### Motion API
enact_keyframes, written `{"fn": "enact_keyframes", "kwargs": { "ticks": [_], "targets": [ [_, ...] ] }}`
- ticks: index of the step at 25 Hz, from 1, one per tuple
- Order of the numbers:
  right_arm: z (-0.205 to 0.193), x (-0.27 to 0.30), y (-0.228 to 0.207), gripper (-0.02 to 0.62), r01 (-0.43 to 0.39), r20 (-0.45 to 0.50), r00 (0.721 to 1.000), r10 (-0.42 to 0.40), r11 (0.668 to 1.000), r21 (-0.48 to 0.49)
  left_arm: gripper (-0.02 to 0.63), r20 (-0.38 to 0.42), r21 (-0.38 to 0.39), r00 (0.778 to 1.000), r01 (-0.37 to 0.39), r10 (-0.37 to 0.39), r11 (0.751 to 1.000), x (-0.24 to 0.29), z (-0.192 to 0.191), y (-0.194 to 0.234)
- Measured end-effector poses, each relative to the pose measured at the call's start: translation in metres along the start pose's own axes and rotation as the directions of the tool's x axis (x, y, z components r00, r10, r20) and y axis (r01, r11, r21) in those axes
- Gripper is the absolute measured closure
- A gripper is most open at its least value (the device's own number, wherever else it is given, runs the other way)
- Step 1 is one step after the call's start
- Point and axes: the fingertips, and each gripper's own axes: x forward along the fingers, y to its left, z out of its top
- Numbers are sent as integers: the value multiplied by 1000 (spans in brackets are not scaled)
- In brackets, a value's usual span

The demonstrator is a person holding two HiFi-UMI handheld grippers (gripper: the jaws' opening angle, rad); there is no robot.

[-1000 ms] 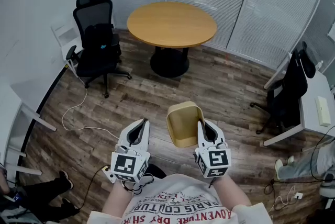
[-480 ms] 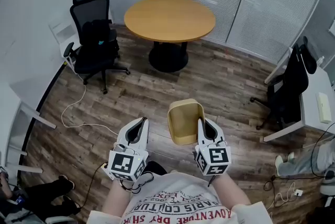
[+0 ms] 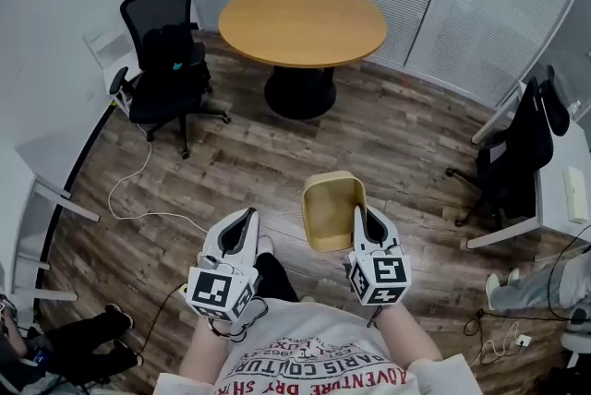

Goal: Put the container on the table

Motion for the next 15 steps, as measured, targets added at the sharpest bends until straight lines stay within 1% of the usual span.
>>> {"fn": "enact_keyframes", "kwargs": {
  "ticks": [4,8,15],
  "targets": [
    [2,36,-1,584,6,-20,1000,-7,1000,-6,609,-5,-24,1000,-7,7,1000,31,-4,31],
    [17,80,-8,584,38,-33,999,-38,999,-3,609,-5,-29,1000,28,-28,999,74,5,60],
    [55,177,-3,584,100,-32,994,-100,995,-18,609,12,-32,997,73,-73,997,152,30,142]
  ]
}}
